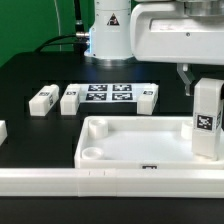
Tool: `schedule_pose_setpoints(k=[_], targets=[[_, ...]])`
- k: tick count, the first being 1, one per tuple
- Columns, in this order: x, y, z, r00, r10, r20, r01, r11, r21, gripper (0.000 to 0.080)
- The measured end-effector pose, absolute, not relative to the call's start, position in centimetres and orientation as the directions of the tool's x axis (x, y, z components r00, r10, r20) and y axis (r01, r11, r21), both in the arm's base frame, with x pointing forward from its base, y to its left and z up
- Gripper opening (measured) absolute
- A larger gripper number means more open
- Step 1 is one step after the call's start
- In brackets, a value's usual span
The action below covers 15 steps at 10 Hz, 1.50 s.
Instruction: Assemble desk
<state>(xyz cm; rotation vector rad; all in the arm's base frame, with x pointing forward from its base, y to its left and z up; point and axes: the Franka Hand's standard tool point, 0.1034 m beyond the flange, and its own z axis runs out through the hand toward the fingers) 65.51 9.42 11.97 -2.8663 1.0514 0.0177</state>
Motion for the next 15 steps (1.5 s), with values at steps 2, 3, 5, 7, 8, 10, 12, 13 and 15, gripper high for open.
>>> schedule_pose_setpoints(k=[2,3,5,7,8,10,12,13,15], targets=[[65.5,9.6,12.0,0.634,-0.772,-0.049,-0.773,-0.63,-0.073,0.029],[65.5,9.6,11.9,0.571,-0.819,-0.055,-0.821,-0.567,-0.07,0.029],[65.6,10.0,11.9,0.401,-0.913,-0.074,-0.915,-0.396,-0.077,0.029],[65.7,10.1,11.9,0.329,-0.941,-0.084,-0.943,-0.322,-0.081,0.029],[65.7,10.3,11.9,0.277,-0.956,-0.097,-0.96,-0.27,-0.077,0.029],[65.7,10.3,11.9,0.289,-0.953,-0.096,-0.956,-0.282,-0.079,0.029],[65.6,10.3,11.8,0.425,-0.901,-0.087,-0.904,-0.419,-0.081,0.0587],[65.6,10.5,11.8,0.499,-0.862,-0.086,-0.866,-0.494,-0.077,0.0587],[65.6,10.5,11.7,0.633,-0.771,-0.073,-0.774,-0.627,-0.09,0.0646]])
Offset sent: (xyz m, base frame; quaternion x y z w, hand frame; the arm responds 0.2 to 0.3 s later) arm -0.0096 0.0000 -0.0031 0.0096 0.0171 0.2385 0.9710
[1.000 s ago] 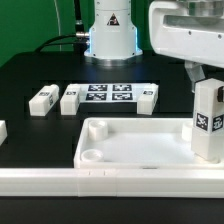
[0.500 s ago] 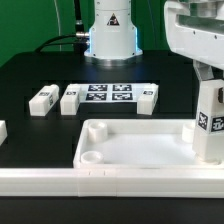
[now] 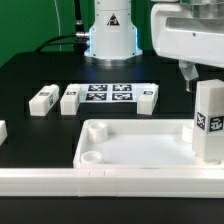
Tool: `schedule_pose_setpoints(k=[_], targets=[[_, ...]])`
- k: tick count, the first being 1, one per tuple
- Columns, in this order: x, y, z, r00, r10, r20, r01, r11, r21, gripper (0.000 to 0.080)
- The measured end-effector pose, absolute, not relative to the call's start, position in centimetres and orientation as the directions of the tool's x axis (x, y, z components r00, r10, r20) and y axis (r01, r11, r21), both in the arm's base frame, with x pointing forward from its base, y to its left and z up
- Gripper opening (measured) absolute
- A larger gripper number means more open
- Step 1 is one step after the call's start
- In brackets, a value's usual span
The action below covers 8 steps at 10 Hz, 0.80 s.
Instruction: Assemble desk
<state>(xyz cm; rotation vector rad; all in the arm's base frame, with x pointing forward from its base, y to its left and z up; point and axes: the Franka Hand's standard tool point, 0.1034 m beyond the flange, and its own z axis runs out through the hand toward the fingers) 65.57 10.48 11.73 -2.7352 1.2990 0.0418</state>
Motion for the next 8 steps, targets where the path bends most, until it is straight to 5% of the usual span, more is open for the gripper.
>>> schedule_pose_setpoints(k=[8], targets=[[65.27,10.78,11.54,0.993,-0.121,0.01,-0.12,-0.99,-0.068,0.0649]])
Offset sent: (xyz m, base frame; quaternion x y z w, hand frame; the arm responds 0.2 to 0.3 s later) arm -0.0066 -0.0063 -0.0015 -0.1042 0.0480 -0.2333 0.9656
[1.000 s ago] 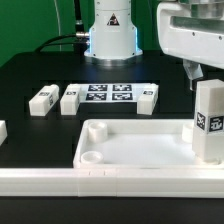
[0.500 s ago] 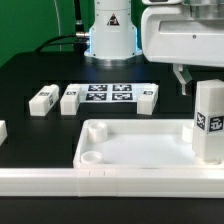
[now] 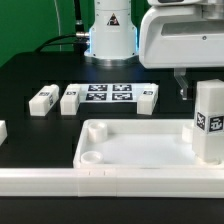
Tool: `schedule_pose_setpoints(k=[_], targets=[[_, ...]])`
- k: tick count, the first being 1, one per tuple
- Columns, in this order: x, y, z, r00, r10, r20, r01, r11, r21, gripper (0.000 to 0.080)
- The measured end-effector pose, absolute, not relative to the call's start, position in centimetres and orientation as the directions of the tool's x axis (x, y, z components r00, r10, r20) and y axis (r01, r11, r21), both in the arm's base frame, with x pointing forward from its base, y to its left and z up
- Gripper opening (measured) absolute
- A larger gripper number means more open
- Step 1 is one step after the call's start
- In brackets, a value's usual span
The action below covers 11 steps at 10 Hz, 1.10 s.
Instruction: Assemble desk
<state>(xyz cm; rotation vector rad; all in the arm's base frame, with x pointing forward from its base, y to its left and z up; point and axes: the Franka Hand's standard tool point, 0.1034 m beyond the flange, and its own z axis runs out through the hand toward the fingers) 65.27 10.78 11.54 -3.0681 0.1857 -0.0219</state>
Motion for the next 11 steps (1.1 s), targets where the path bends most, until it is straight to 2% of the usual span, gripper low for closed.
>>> schedule_pose_setpoints(k=[4,6,7,8,9,10,11], targets=[[65.48,10.37,11.66,0.979,0.202,0.033,0.203,-0.978,-0.039,0.0649],[65.52,10.16,11.67,0.979,0.2,0.033,0.201,-0.979,-0.037,0.0649],[65.49,10.17,11.64,0.979,0.199,0.033,0.201,-0.979,-0.038,0.0528],[65.47,10.17,11.62,0.979,0.199,0.032,0.201,-0.979,-0.038,0.0528],[65.47,10.17,11.61,0.979,0.199,0.032,0.201,-0.979,-0.038,0.0381],[65.49,10.03,11.61,0.98,0.198,0.032,0.199,-0.979,-0.037,0.029],[65.48,10.01,11.59,0.98,0.198,0.032,0.199,-0.979,-0.036,0.029]])
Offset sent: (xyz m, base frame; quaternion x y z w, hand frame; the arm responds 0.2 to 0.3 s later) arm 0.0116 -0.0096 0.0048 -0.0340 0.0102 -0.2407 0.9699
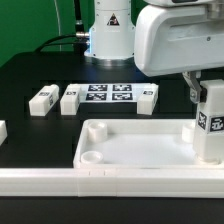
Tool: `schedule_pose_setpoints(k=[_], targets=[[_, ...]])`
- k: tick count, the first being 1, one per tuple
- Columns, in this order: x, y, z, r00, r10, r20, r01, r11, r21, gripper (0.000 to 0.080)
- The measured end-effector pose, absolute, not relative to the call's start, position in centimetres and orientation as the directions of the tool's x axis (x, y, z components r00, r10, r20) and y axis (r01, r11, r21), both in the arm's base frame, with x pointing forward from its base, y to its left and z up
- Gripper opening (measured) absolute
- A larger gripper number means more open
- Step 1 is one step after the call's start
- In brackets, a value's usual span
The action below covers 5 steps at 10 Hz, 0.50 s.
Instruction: Assemble desk
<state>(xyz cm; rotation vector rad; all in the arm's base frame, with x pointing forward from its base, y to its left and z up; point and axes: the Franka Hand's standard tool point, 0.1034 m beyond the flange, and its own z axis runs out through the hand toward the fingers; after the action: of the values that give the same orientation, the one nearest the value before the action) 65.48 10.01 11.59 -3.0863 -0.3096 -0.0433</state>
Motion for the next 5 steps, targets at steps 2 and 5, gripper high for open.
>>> schedule_pose_setpoints(k=[2,5], targets=[[65.48,10.0,11.59,0.985,0.172,0.031,0.173,-0.984,-0.038,0.029],[65.43,9.95,11.43,0.99,-0.14,0.034,-0.137,-0.988,-0.066,0.029]])
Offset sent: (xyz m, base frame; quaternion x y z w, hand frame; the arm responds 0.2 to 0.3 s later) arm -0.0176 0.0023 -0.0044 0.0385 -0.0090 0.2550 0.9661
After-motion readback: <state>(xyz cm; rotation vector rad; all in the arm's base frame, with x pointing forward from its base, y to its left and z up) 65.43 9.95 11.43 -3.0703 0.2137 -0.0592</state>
